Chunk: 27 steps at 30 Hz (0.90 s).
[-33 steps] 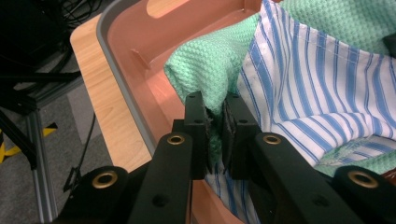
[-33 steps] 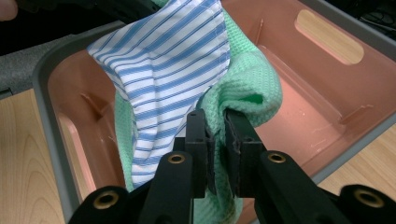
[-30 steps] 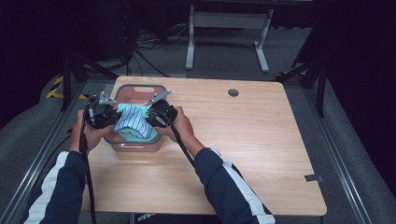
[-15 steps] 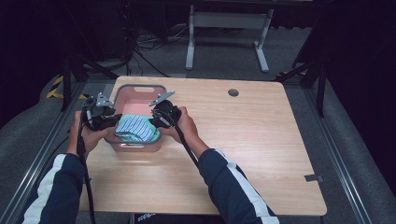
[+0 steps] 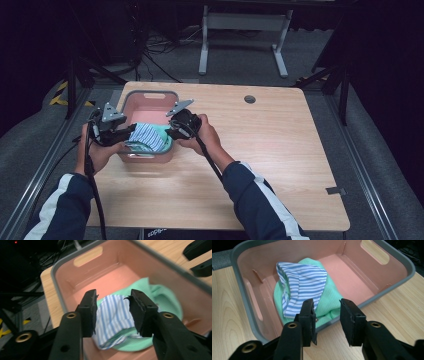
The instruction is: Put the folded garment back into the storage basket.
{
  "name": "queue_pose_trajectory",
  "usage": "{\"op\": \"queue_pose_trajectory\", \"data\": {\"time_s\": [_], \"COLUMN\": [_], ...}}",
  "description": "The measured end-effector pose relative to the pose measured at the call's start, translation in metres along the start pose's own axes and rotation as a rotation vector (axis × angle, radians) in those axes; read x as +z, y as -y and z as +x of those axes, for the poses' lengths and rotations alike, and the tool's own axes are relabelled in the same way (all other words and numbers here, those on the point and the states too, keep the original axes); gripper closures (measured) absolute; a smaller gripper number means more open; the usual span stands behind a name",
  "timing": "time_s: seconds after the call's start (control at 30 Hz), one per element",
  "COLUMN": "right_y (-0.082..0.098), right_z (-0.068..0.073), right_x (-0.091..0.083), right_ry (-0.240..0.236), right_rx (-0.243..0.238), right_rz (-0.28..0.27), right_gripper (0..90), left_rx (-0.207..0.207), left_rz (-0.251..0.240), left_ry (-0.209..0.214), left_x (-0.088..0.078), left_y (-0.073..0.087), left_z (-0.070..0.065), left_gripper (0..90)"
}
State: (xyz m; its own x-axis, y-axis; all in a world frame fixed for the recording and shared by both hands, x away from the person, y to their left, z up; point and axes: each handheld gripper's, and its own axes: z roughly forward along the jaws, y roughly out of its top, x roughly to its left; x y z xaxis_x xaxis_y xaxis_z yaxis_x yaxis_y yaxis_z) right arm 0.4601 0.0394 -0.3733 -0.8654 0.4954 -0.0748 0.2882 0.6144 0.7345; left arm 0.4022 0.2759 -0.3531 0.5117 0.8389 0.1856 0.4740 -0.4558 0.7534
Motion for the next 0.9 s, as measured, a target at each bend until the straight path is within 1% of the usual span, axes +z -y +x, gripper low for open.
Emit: {"op": "queue_pose_trajectory", "data": {"time_s": [0.03,0.07,0.1,0.17,0.33,0.37,0.43,0.53,0.57,0.8,0.83,0.9], "right_y": [0.002,0.002,0.003,0.006,0.013,0.013,0.016,0.021,0.023,0.036,0.038,0.042], "right_z": [-0.001,-0.001,-0.001,-0.002,-0.006,-0.006,-0.007,-0.009,-0.011,-0.015,-0.016,-0.017], "right_x": [-0.004,-0.004,-0.006,-0.012,-0.024,-0.024,-0.031,-0.039,-0.041,-0.055,-0.057,-0.061], "right_ry": [0.004,0.004,0.007,0.014,0.035,0.035,0.052,0.064,0.07,0.094,0.097,0.104], "right_rx": [-0.012,-0.012,-0.018,-0.025,-0.033,-0.033,-0.044,-0.04,-0.046,-0.045,-0.047,-0.051], "right_rz": [0.004,0.004,0.006,0.006,0.012,0.012,0.013,0.016,0.017,0.03,0.031,0.029], "right_gripper": [60.5,60.5,60.1,58.8,56.5,56.5,55.4,54.5,53.9,50.9,50.3,50.0], "left_rx": [0.016,0.016,0.016,0.034,0.055,0.055,0.069,0.079,0.086,0.115,0.115,0.133], "left_rz": [-0.007,-0.007,-0.01,-0.009,-0.022,-0.022,-0.028,-0.034,-0.03,-0.041,-0.044,-0.046], "left_ry": [0.005,0.005,0.012,0.022,0.044,0.044,0.054,0.064,0.067,0.084,0.095,0.101], "left_x": [-0.001,-0.001,-0.001,-0.002,-0.004,-0.004,-0.006,-0.007,-0.007,-0.008,-0.007,-0.008], "left_y": [-0.003,-0.003,-0.004,-0.007,-0.011,-0.011,-0.013,-0.016,-0.016,-0.02,-0.02,-0.021], "left_z": [-0.005,-0.005,-0.008,-0.016,-0.028,-0.028,-0.034,-0.041,-0.042,-0.059,-0.062,-0.067], "left_gripper": [52.6,52.1,52.1,51.1,49.2,48.9,48.2,47.2,46.8,44.7,44.3,43.6]}}
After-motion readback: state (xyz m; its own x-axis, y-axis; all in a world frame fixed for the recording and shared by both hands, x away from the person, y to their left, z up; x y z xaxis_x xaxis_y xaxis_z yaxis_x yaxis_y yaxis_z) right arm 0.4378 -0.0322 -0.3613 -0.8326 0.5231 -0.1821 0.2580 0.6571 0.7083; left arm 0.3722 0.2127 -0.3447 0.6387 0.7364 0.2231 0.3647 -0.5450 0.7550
